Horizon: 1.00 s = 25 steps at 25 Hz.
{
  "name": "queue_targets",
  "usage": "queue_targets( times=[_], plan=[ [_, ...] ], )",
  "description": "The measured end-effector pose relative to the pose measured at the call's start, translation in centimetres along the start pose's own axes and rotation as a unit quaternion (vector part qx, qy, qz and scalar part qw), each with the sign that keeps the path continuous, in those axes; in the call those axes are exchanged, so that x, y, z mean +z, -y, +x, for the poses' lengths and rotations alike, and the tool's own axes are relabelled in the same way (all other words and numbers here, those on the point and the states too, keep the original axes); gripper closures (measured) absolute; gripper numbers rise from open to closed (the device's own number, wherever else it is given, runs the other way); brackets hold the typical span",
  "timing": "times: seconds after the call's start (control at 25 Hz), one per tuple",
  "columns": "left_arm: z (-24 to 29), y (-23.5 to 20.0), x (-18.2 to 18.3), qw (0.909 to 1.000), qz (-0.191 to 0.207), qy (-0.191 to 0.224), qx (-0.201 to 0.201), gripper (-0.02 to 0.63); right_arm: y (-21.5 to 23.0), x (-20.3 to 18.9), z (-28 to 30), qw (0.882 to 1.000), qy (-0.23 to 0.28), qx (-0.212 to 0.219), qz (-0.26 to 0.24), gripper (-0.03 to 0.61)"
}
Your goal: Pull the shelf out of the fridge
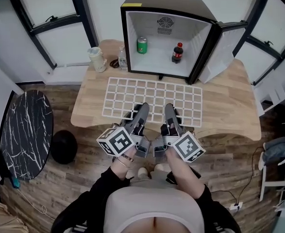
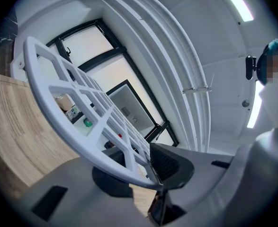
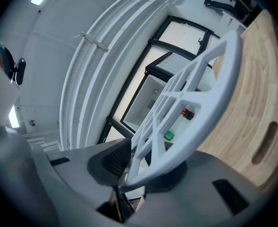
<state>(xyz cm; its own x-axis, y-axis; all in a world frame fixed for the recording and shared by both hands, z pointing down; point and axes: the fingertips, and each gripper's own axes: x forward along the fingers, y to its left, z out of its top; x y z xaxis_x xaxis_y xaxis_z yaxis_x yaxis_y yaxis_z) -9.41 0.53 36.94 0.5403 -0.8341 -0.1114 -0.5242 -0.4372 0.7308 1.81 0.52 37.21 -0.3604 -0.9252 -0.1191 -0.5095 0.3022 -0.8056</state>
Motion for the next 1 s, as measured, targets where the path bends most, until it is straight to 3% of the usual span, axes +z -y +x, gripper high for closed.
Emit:
queue_targets(
  times=[0.52, 1.0],
  plan=[
    [-2.1, 2.3, -0.4, 0.9998, 0.014, 0.013, -0.002, 0.505, -1.5, 0.2, -2.4, 1.0, 0.003, 0.021, 0.002, 0.471],
    [-7.4, 7.8, -7.3, 1.0, 0.001, 0.006, 0.002, 0.505, -1.0, 1.1, -12.7, 1.0, -0.005, 0.008, 0.001, 0.471]
  ],
)
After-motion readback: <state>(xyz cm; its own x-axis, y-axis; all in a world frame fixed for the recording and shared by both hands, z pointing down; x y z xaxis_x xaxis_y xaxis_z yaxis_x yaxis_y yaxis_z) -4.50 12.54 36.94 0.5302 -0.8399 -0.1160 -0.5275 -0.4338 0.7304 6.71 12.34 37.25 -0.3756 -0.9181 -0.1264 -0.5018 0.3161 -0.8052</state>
